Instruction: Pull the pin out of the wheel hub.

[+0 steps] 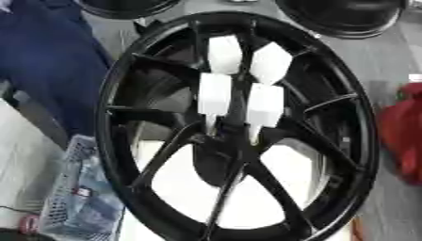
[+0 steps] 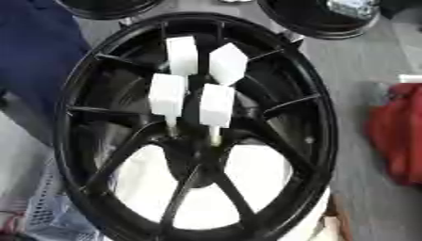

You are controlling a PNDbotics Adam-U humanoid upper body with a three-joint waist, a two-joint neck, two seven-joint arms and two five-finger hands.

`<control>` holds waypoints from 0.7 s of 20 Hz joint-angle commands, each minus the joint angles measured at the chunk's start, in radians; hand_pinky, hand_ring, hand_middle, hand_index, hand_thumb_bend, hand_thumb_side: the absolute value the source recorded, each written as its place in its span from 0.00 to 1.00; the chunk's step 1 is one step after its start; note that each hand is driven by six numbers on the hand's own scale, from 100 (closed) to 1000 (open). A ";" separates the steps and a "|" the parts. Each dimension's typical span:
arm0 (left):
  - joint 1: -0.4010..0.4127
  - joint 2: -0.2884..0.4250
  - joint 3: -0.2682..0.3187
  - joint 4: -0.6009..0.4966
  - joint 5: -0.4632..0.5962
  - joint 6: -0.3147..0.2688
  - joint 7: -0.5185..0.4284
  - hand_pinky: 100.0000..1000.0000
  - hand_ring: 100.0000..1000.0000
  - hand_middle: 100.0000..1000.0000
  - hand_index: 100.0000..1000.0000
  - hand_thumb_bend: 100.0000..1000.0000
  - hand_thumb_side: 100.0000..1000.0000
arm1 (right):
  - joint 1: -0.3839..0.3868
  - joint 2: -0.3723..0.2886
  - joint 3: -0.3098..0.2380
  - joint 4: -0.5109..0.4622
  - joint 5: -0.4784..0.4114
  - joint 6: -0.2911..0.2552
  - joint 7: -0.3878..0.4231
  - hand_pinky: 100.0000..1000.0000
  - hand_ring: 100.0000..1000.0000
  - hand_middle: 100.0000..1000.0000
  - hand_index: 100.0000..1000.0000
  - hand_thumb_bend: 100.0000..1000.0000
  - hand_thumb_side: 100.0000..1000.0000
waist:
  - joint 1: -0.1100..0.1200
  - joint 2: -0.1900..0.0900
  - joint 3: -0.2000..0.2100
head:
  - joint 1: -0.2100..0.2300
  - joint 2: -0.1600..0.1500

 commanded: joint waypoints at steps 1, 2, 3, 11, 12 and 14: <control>-0.005 0.014 0.012 -0.020 -0.005 -0.006 -0.001 0.80 0.67 0.73 0.88 0.19 0.84 | -0.011 -0.017 -0.010 -0.009 0.009 -0.011 -0.001 0.87 0.82 0.77 0.81 0.00 0.39 | 0.008 -0.016 0.002 | -0.003 0.010; -0.006 0.015 0.012 -0.020 -0.007 -0.008 -0.001 0.80 0.67 0.73 0.88 0.19 0.84 | -0.011 -0.017 -0.009 -0.009 0.009 -0.013 -0.003 0.87 0.82 0.77 0.81 0.00 0.38 | 0.009 -0.014 0.003 | -0.003 0.012; -0.006 0.015 0.012 -0.020 -0.008 -0.011 -0.002 0.80 0.67 0.73 0.88 0.19 0.84 | -0.011 -0.017 -0.008 -0.009 0.009 -0.016 -0.006 0.87 0.82 0.77 0.80 0.00 0.37 | 0.009 -0.012 0.004 | -0.003 0.015; -0.008 0.009 0.010 -0.020 -0.023 -0.016 -0.006 0.80 0.67 0.73 0.88 0.19 0.85 | -0.023 -0.023 0.020 -0.009 0.068 -0.073 0.005 0.86 0.83 0.78 0.80 0.00 0.31 | 0.006 0.004 0.013 | -0.004 0.015; -0.008 0.009 0.010 -0.020 -0.023 -0.015 -0.006 0.80 0.67 0.73 0.88 0.19 0.85 | -0.027 -0.022 0.026 -0.009 0.078 -0.083 0.010 0.86 0.83 0.78 0.81 0.00 0.30 | 0.005 0.004 0.013 | -0.005 0.014; -0.008 0.007 0.009 -0.020 -0.023 -0.013 -0.006 0.80 0.67 0.73 0.88 0.19 0.85 | -0.036 -0.021 0.039 -0.009 0.096 -0.102 0.021 0.86 0.84 0.79 0.81 0.00 0.29 | 0.003 0.005 0.014 | -0.008 0.011</control>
